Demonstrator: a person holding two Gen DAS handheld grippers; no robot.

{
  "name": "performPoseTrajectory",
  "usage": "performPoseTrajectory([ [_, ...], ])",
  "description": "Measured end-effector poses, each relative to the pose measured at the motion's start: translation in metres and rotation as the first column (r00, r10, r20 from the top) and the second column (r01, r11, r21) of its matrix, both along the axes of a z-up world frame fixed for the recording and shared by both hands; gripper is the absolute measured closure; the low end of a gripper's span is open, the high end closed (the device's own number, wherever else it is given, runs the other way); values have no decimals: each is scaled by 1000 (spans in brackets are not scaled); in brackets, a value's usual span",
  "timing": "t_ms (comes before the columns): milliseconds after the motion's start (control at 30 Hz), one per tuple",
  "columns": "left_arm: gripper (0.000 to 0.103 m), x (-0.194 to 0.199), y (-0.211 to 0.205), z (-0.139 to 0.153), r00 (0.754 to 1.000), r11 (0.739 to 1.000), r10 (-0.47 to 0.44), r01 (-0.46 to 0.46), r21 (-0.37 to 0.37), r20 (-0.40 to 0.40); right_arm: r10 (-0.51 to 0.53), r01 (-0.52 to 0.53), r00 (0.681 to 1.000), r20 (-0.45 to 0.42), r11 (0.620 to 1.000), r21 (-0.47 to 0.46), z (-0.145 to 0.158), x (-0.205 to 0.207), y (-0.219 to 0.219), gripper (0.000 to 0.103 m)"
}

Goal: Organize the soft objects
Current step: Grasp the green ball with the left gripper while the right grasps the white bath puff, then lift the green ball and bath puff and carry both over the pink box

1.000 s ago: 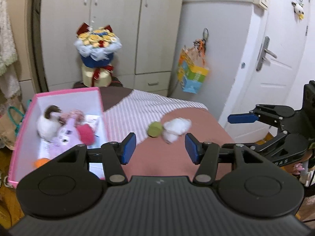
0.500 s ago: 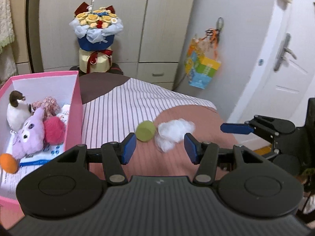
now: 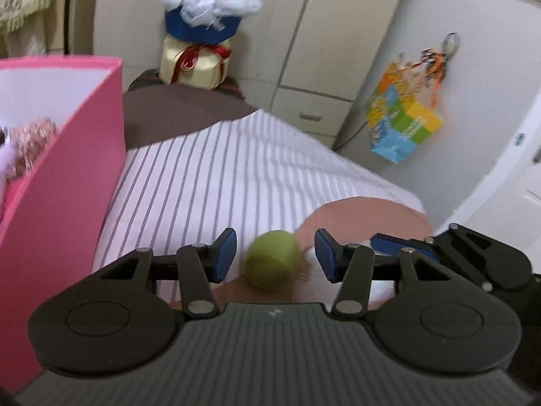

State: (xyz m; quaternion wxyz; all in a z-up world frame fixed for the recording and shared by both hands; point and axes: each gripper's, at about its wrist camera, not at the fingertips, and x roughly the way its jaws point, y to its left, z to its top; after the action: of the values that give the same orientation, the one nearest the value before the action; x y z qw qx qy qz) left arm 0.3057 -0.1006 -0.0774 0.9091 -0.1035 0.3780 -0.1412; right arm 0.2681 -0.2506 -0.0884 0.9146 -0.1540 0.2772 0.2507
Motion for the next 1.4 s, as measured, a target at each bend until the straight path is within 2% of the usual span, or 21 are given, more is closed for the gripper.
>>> performPoseTrajectory([
  [200, 53, 6, -3, -21, 999, 1000, -19, 19, 6, -45, -16, 17, 998, -69, 1000, 13, -18, 20, -5, 25],
  [467, 53, 3, -9, -30, 999, 999, -44, 44, 19, -19, -80, 92, 988, -133, 992, 84, -31, 16, -20, 26],
  [533, 54, 1, -11, -31, 999, 999, -43, 43, 19, -11, -104, 117, 986, -133, 989, 95, -32, 14, -21, 31],
  [667, 66, -2, -15, -33, 998, 998, -68, 68, 10, -8, -164, 177, 978, -128, 979, 98, -32, 7, -17, 45],
  [733, 67, -4, -16, -31, 998, 998, -61, 61, 18, 4, -201, 214, 971, -126, 972, 98, -31, 5, -16, 54],
  [933, 67, -12, -12, -29, 999, 999, -39, 39, 12, 24, -283, 299, 951, -125, 944, 135, -31, -5, -16, 65],
  [1133, 67, -29, -7, -20, 998, 999, -33, 32, 28, 49, -350, 380, 922, -163, 898, 223, -32, -14, -23, 66],
  [1400, 67, -55, 3, -15, 998, 999, -50, 50, 5, 39, -376, 404, 914, -156, 880, 249, -32, -34, -18, 66],
])
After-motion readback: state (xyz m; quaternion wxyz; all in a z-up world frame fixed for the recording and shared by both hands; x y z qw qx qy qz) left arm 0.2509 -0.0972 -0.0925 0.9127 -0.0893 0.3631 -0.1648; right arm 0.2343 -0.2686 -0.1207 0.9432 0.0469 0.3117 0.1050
